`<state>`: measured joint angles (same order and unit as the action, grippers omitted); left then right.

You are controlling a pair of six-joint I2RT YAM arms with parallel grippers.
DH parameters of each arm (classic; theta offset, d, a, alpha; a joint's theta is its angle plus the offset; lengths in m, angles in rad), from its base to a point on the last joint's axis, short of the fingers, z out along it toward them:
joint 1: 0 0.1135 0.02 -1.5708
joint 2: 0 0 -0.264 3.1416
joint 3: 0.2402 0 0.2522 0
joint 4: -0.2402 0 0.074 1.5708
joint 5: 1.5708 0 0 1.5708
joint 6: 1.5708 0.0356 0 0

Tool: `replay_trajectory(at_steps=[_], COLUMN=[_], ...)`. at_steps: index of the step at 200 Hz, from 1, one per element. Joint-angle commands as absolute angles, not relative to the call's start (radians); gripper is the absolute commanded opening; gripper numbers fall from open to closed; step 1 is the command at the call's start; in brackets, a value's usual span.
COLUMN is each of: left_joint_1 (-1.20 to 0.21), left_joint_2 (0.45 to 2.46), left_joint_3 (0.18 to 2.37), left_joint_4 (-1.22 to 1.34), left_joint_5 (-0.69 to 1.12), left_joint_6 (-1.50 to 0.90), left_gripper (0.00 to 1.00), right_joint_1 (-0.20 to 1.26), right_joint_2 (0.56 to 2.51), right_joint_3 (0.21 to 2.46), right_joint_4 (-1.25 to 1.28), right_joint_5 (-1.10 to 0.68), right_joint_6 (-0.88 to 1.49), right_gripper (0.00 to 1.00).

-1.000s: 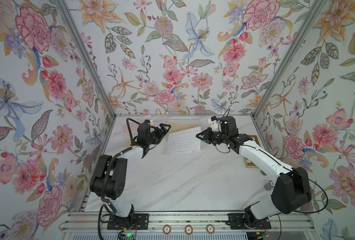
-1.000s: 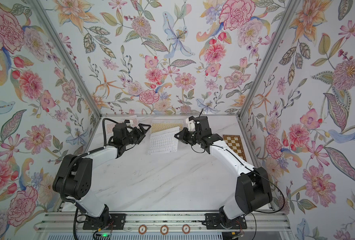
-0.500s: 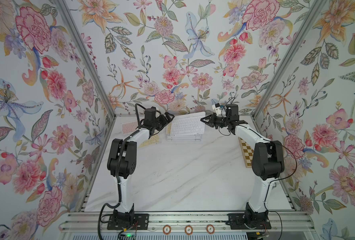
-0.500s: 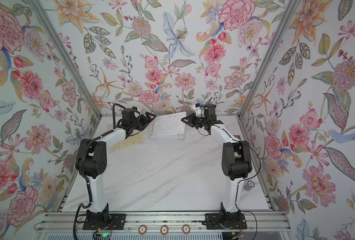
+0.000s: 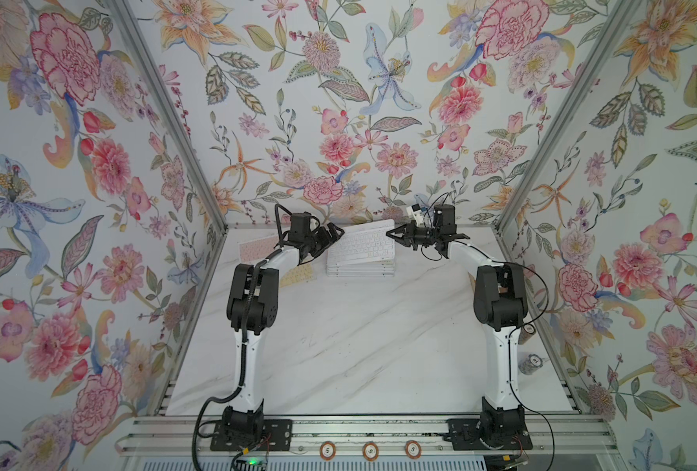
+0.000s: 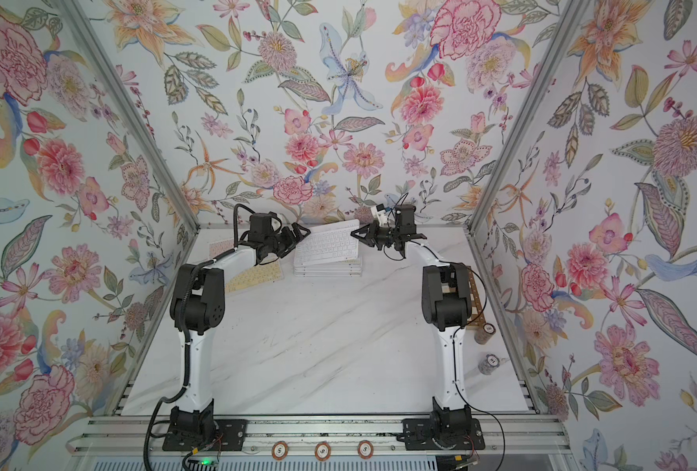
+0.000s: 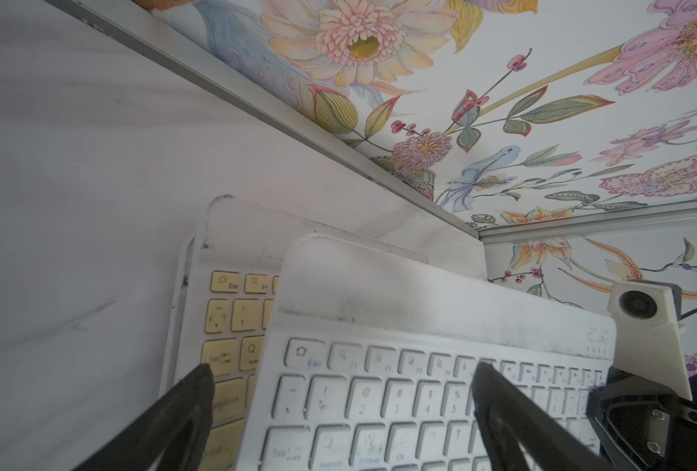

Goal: Stack the numeric keypads
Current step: Place the numeric keypad at the numeric keypad.

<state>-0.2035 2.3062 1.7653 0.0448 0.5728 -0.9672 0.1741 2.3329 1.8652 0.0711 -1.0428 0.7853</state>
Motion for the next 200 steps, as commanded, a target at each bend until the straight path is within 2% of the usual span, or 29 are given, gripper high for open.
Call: replay_trajectory(at_steps=[1, 29, 200], left_joint_1=[-0.185, -0.185, -0.189], left_joint_2=[2.341, 2.361, 2.411], left_joint_3=[1.801, 1.818, 1.833], left_joint_4=[0.023, 0.019, 0.033], left_joint_5=[0.578, 0.58, 0.591], left_joint_6=[-0.943, -0.942, -0.967], left_gripper=[0.99, 0.99, 0.99], right_joint_1=[0.158, 0.152, 0.149], right_joint_2=[2.375, 2.424, 2.594], right_joint_3=[1.914, 1.938, 2.096], right_joint_4=[0.224, 0.282, 0.149], right_joint_5=[-1.12, -1.142, -1.137], right_joint_6=[0.886, 0.945, 0.893], right_gripper=[0.08, 0.08, 0.18])
